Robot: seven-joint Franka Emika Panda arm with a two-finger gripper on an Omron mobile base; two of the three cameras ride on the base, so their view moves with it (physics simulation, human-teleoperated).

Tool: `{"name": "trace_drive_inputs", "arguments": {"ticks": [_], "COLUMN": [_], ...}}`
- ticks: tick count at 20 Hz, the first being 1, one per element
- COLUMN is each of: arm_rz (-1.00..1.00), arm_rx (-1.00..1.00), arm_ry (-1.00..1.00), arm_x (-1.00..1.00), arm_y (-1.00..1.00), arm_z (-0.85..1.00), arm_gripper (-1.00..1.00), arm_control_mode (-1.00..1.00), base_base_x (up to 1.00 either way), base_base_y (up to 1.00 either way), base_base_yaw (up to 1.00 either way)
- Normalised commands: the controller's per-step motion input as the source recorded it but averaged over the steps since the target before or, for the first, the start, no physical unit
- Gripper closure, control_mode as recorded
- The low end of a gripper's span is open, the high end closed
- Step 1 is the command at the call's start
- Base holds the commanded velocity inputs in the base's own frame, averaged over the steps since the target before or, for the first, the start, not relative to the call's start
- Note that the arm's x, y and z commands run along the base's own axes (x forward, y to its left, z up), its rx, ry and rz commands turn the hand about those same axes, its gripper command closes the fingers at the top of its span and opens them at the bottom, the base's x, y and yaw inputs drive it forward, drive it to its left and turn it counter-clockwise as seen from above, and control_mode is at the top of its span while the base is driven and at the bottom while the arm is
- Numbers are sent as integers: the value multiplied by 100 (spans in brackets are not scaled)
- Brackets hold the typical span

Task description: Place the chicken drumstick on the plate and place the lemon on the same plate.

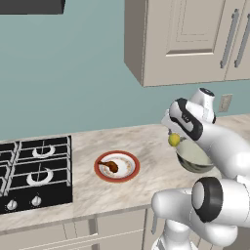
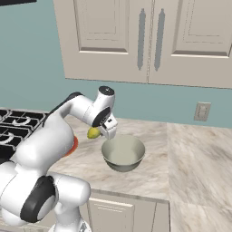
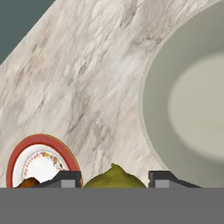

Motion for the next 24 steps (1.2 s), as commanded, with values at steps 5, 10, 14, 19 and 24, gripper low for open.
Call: {"name": "trace_drive_inputs", "arguments": {"ticks": [5, 10, 14, 19, 24], "arm_rz": [8, 11, 13, 14, 7], "arm_rx": [-7, -6, -3, 0, -1], "arm_ry": [1, 3, 1, 0, 3], "arm_x": [9, 23, 39, 34, 4], "arm_y": [100, 97, 78, 48, 27], "arm_z": [-4, -20, -34, -40, -27], "arm_gripper": [100, 100, 100, 100, 100], "arm_control_mode": [-100, -100, -100, -100, -100], "base_base_x": [0, 0, 0, 0, 0], "base_base_y": [0, 0, 0, 0, 0], "base_base_yaw": [0, 0, 0, 0, 0]}}
